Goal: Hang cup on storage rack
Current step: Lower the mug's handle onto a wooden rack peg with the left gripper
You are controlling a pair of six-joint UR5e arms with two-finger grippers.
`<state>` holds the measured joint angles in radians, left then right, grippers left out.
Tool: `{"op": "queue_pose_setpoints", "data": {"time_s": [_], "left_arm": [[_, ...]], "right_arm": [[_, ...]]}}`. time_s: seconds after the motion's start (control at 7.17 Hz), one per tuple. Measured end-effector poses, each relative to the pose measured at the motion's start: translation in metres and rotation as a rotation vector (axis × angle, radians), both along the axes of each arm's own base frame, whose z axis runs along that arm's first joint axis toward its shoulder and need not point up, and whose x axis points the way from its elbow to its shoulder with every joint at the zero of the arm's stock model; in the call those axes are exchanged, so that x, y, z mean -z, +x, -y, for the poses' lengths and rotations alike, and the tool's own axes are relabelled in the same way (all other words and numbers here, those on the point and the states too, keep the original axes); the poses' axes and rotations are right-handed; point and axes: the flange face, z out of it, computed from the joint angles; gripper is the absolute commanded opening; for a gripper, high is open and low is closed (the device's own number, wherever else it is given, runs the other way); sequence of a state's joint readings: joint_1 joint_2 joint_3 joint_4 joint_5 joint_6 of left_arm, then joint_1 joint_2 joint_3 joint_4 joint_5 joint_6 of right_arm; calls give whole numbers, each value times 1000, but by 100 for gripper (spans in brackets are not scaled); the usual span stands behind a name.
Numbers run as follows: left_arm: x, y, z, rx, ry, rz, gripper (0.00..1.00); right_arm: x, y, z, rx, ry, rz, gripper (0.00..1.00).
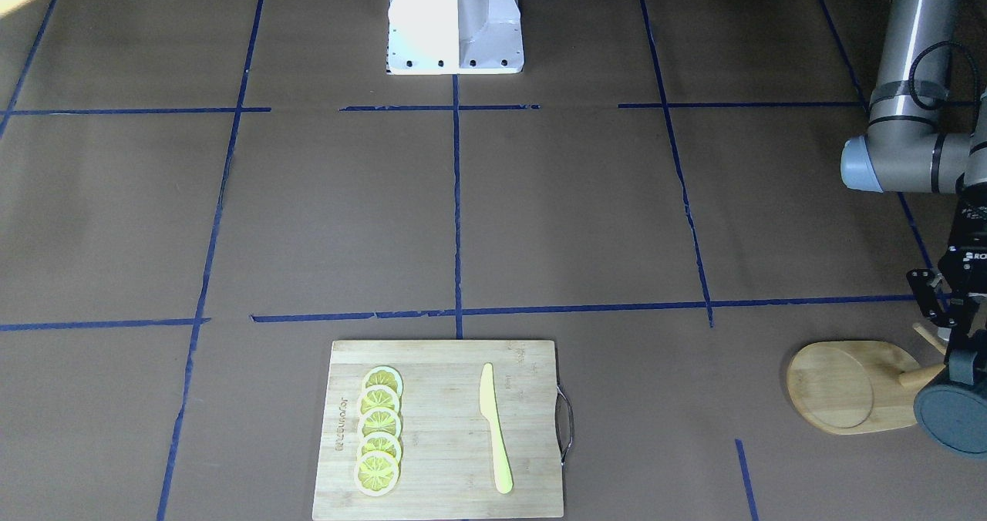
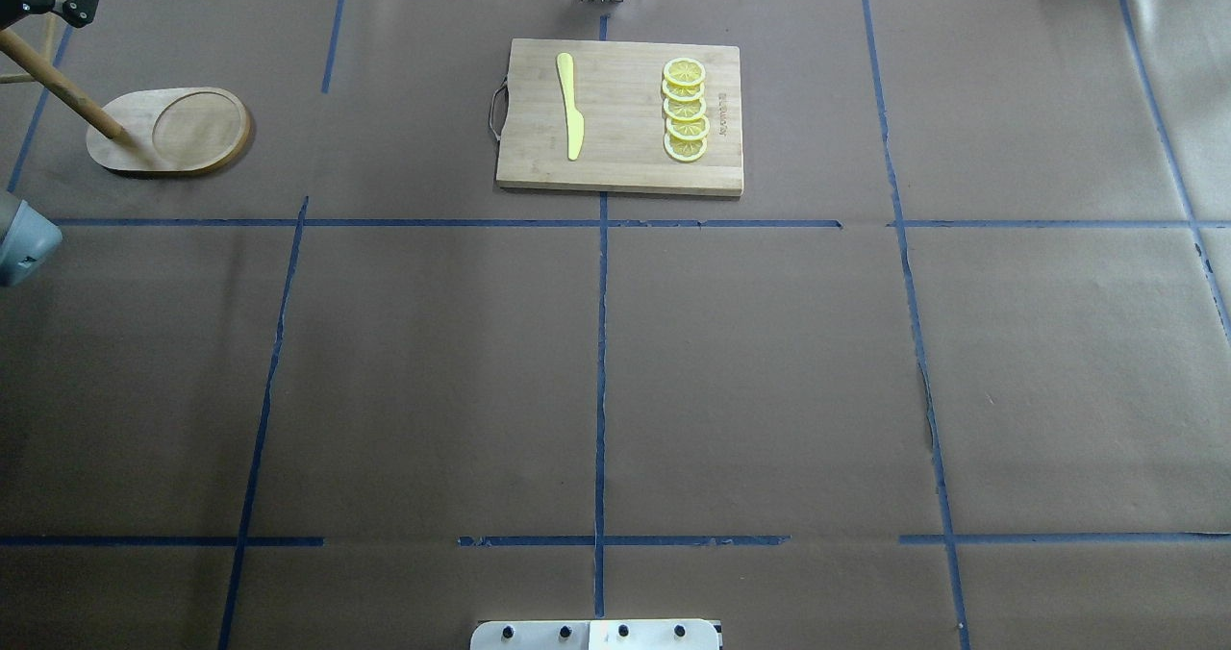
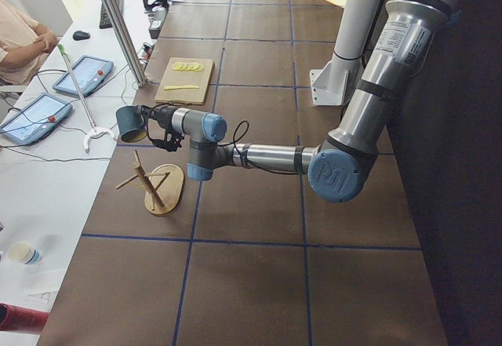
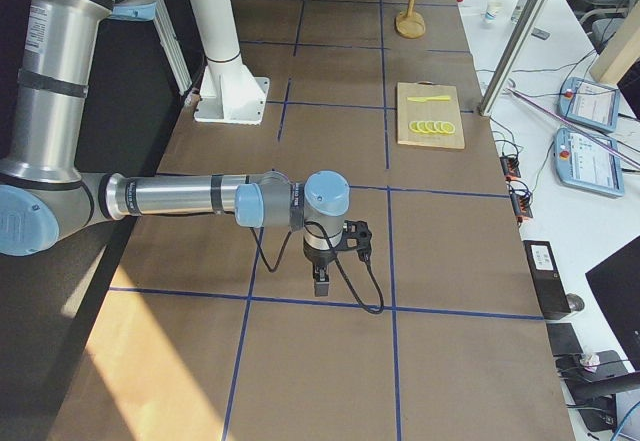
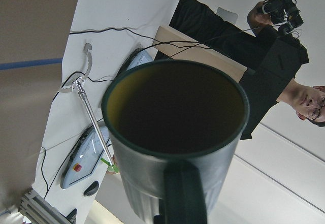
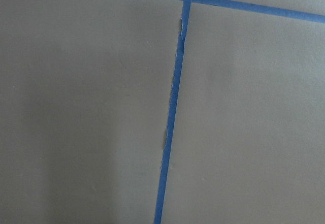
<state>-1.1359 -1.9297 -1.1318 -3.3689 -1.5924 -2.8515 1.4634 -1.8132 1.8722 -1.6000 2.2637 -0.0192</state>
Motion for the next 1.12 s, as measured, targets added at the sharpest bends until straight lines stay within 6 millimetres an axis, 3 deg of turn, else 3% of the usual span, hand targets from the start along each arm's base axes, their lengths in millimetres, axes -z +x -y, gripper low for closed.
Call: {"op": "queue_pose_setpoints", "data": {"time_s": [0.28, 1.12], "left_arm": [[-30, -4, -8, -3, 21, -20, 1], [-86, -16, -35, -10, 21, -49, 6]], "right_arm": [[0, 0, 0, 0, 1, -1, 100], [0, 0, 0, 0, 0, -1, 100]]}}
